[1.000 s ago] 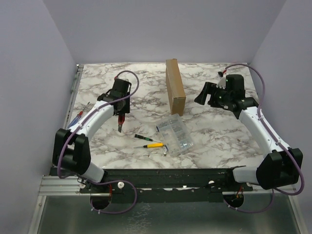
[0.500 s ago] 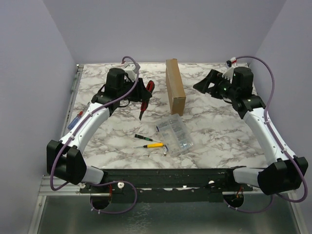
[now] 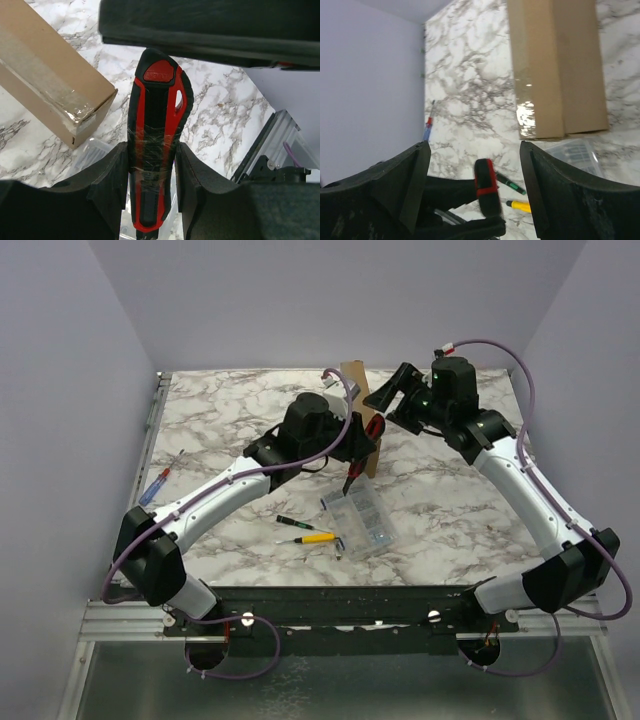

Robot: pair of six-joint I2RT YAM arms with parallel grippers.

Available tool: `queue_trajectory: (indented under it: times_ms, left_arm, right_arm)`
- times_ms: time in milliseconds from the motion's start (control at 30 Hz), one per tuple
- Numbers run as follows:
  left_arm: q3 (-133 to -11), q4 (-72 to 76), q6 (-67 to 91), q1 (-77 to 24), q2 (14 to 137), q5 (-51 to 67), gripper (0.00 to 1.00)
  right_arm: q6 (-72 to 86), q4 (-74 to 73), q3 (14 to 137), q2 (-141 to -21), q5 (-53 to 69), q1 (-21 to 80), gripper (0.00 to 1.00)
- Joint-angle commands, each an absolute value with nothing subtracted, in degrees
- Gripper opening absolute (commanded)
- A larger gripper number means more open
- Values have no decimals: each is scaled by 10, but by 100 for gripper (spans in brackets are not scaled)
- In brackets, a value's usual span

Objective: Unpack the express box

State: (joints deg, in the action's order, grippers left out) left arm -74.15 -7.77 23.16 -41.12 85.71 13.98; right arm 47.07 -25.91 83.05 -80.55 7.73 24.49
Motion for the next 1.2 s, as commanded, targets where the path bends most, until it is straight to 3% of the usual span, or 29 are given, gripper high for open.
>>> queue_trajectory:
  times_ms: [0,467,533,600,633,667,700,800,867,967,1067,1167]
  left_arm:
    - [-775,-63,212,-440,862,56,0]
    - [-834,-69,203,-460,926,60,0]
    - [-837,-70,201,-464,929,53,0]
    - [-841,-73,200,-466,931,46,0]
    - [-844,-75,204,-466,932,44,0]
    - [-848,-80,208,-467,933,43,0]
    - [-853,-86,213,-467,934,42,7]
    - [-856,-95,213,-471,922,27,65]
    - [-849,-95,185,-490,903,-9,86]
    - [-836,-94,92,-559,887,-143,95]
    - [-831,-92,6,-624,895,-293,95]
    - [-828,-91,-39,-641,908,-349,91]
  right_arm:
    - [508,-353,837,-814,-36,249,80]
    - [523,-339,766,-793,-24,263,62]
    - [525,-347,770,-788,-32,263,51]
    - [544,-354,769,-778,-42,263,25]
    - [567,-370,775,-776,-54,263,5]
    - [592,-401,792,-777,-68,263,1]
    - [608,-435,814,-786,-85,263,0]
    - [636,-529,877,-811,-122,263,0]
    - [639,-560,904,-822,-131,263,0]
    - [655,-571,913,-826,-119,262,0]
    - [667,-566,913,-822,-113,263,0]
    - [670,-575,916,-818,-124,263,0]
